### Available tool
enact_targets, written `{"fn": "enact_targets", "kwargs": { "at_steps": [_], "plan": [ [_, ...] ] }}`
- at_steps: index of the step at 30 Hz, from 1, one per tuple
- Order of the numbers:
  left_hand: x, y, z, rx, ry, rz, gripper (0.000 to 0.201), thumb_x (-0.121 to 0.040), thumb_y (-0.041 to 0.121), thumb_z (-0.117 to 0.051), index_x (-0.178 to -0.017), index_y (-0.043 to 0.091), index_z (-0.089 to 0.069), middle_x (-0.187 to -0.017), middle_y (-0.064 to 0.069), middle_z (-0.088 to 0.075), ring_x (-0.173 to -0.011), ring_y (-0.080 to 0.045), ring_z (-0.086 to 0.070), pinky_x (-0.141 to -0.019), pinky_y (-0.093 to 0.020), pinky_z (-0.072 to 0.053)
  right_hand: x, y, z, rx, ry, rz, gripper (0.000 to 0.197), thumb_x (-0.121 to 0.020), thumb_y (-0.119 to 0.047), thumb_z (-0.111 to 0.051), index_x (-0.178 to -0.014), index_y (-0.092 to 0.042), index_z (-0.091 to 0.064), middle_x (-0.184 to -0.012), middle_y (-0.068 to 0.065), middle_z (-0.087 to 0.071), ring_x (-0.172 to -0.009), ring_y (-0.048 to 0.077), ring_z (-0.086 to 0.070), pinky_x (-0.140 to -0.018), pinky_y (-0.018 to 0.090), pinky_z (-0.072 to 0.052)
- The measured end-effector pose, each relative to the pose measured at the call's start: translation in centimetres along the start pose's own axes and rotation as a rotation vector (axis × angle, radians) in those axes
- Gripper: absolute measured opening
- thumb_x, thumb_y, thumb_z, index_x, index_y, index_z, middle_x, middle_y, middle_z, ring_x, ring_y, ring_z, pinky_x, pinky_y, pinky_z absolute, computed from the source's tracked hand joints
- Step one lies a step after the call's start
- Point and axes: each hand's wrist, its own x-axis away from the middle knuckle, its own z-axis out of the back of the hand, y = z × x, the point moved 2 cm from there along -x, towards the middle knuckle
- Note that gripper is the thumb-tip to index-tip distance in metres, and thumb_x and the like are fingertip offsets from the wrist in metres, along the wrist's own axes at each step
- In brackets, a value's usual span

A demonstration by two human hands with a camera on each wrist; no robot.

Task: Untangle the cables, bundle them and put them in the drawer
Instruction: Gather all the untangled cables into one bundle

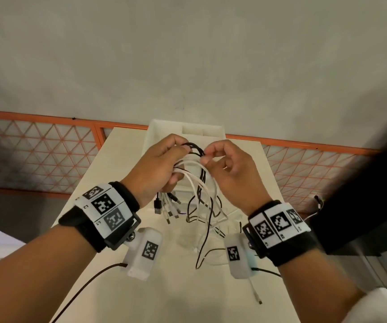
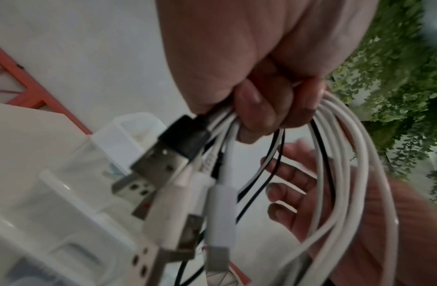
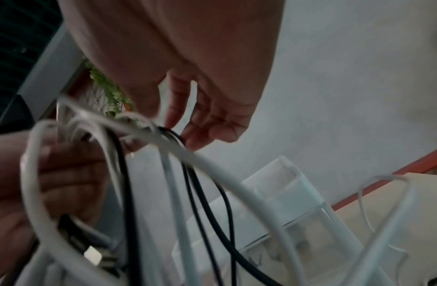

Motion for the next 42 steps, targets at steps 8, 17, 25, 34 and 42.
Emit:
{"fn": "enact_targets", "kwargs": {
  "at_steps": [8,17,25,34,42],
  "plan": [
    [0.7,-1.3,0.5,-0.05,-0.022,0.157,0.019,-0.101,0.023,-0.043,-0.092,0.011,-0.054,-0.045,-0.001,-0.036,-0.035,-0.012,-0.027,-0.045,-0.021,-0.014,-0.6,0.4,0.2,0.268,0.273,0.208,0.006,-0.08,-0.012,-0.075,-0.082,-0.014,-0.069,-0.073,-0.006,-0.066,-0.062,0.011,-0.06,-0.061,0.026,-0.054],
    [-0.9,-0.6,3.5,0.214,0.238,0.098,0.021,-0.099,0.017,-0.048,-0.081,0.014,-0.059,-0.039,0.002,-0.036,-0.033,-0.011,-0.022,-0.038,-0.016,-0.018,3.2,5.1,0.9,0.323,-0.304,-0.197,0.009,-0.092,-0.023,-0.062,-0.083,-0.023,-0.064,-0.053,-0.005,-0.058,-0.048,0.014,-0.055,-0.051,0.028,-0.048],
    [-0.7,0.5,2.8,0.271,0.197,-0.043,0.019,-0.101,0.021,-0.047,-0.093,0.017,-0.064,-0.041,0.003,-0.031,-0.035,-0.011,-0.023,-0.04,-0.018,-0.019,4.5,12.6,1.9,0.559,-0.333,-0.591,0.083,-0.083,-0.072,-0.055,-0.152,-0.035,-0.029,-0.142,0.012,-0.057,-0.122,0.032,-0.061,-0.106,0.041,-0.046],
    [-0.7,0.8,2.8,0.175,0.192,-0.039,0.02,-0.103,0.021,-0.044,-0.101,0.016,-0.063,-0.044,0.003,-0.034,-0.034,-0.009,-0.027,-0.041,-0.018,-0.018,4.7,10.8,1.7,0.493,-0.523,-0.566,0.116,-0.076,-0.048,-0.081,-0.158,-0.037,0.002,-0.16,0.009,-0.029,-0.145,0.028,-0.034,-0.116,0.042,-0.034],
    [0.0,0.3,0.0,-0.08,0.059,-0.041,0.023,-0.104,0.027,-0.045,-0.106,0.015,-0.064,-0.048,0.003,-0.05,-0.057,-0.027,-0.033,-0.042,-0.021,-0.021,2.2,-0.4,-0.8,-0.031,-0.373,0.009,0.111,-0.076,-0.03,-0.084,-0.157,-0.041,-0.01,-0.152,-0.015,-0.042,-0.138,-0.001,-0.041,-0.112,0.018,-0.034]
  ]
}}
